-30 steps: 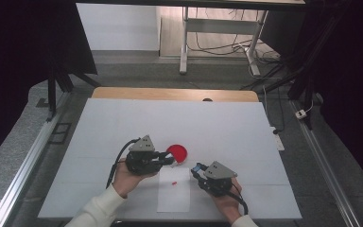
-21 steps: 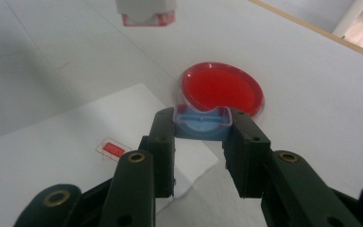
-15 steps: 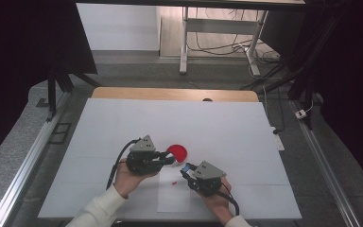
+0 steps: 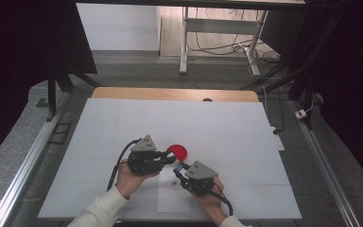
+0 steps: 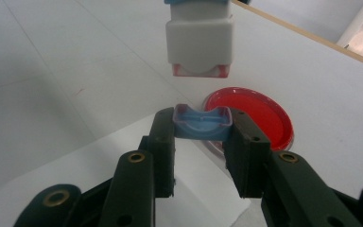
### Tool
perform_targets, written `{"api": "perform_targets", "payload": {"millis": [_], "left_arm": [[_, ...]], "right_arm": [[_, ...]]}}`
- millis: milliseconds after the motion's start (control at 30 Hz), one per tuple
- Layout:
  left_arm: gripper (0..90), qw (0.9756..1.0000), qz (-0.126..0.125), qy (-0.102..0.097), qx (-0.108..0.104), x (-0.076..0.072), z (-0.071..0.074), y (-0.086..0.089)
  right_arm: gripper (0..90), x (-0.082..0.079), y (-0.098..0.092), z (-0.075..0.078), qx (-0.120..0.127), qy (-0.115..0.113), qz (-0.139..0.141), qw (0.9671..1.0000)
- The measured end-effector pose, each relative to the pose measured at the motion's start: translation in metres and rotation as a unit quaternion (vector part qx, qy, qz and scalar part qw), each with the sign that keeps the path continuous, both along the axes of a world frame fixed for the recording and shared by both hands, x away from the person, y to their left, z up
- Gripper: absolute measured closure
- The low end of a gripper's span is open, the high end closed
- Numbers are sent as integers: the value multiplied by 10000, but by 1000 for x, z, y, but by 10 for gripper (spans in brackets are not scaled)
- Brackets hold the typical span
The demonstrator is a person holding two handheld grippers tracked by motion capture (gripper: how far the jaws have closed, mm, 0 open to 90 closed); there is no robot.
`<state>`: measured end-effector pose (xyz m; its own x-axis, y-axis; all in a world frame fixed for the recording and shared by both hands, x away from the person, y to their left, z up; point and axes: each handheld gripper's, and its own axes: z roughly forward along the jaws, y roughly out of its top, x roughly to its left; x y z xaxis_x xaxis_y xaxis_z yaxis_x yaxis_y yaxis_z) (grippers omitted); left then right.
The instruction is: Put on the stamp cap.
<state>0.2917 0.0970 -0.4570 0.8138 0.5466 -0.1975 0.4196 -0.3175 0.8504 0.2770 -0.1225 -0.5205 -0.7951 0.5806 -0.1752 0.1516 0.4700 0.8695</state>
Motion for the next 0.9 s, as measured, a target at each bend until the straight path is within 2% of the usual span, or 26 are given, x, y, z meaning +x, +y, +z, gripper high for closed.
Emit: {"api": "perform_targets", "payload": {"millis": [367, 900], "left_arm": [[754, 10000, 36, 40, 5, -1, -5, -6], [754, 10000, 53, 76, -29, 0, -8, -6]], "right_arm": [[646, -2, 6, 0, 23, -166, -157, 9997], [646, -3, 5, 0, 38, -211, -224, 9995]]}}
